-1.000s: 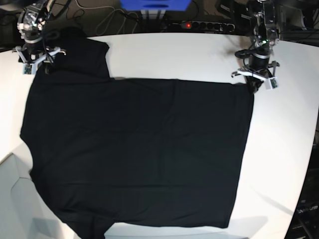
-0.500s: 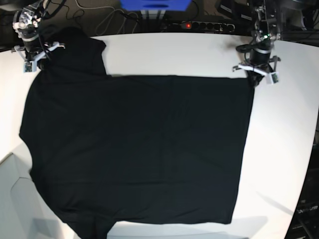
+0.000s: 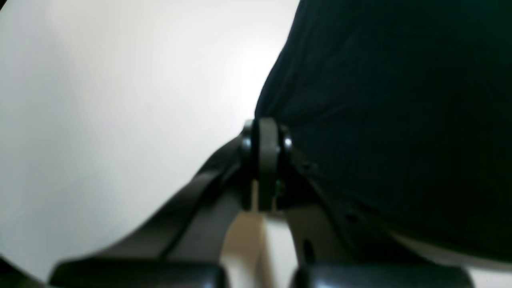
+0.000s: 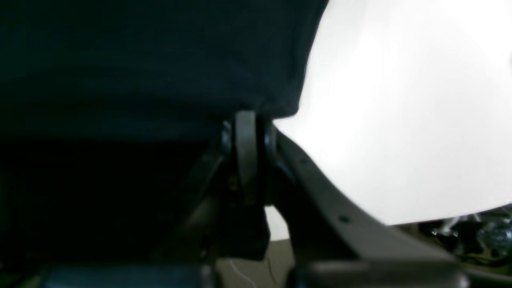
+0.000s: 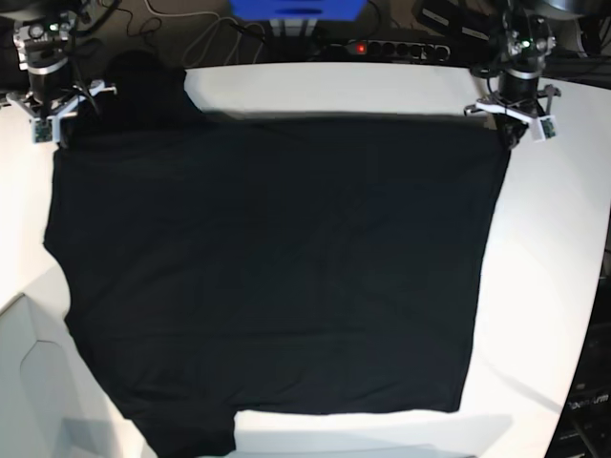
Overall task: Fold the T-shirt properly
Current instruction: 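Grasp the shoulder corners with both grippers and lift slightly, then drag the held shoulder edge across the shirt toward the hem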
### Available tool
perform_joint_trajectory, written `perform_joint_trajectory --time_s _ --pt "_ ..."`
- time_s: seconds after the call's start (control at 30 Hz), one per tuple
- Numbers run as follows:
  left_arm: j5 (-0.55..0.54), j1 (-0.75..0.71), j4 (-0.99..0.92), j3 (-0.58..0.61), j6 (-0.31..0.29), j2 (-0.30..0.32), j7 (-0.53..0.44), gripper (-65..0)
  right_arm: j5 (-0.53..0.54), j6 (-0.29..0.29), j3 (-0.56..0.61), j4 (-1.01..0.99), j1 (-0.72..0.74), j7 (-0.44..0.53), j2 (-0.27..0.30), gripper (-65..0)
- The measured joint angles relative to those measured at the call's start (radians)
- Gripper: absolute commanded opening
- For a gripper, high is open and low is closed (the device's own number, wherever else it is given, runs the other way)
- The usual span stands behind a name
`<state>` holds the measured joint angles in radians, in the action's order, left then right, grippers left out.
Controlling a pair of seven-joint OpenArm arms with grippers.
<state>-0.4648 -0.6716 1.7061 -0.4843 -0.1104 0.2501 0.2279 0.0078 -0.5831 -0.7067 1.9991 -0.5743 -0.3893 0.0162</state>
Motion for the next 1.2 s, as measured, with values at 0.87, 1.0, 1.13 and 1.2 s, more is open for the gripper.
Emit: perform_joint_trajectory --time_s 0.87,1.0,1.13,1.2 --pt "0.003 0.241 -0.025 -0.017 0.001 -0.001 0.000 -65.0 -0.011 -0.039 0.095 -0.137 0.383 -0.190 0.105 -65.0" --pt "0.003 0.305 -0.025 -0.016 0.002 -0.001 0.002 -65.0 -0.007 -0.040 0.148 -0.223 0.480 -0.209 0.152 -65.0" --pt "0.003 0.374 -0.052 -0.005 0.003 0.000 -0.001 -65.0 -0.009 -0.039 0.198 -0.330 0.565 -0.204 0.179 -65.0" --pt "0.006 0.415 -0.092 0.016 0.002 0.007 0.000 -65.0 -0.005 -0.040 0.221 -0.386 0.604 -0.205 0.195 -65.0"
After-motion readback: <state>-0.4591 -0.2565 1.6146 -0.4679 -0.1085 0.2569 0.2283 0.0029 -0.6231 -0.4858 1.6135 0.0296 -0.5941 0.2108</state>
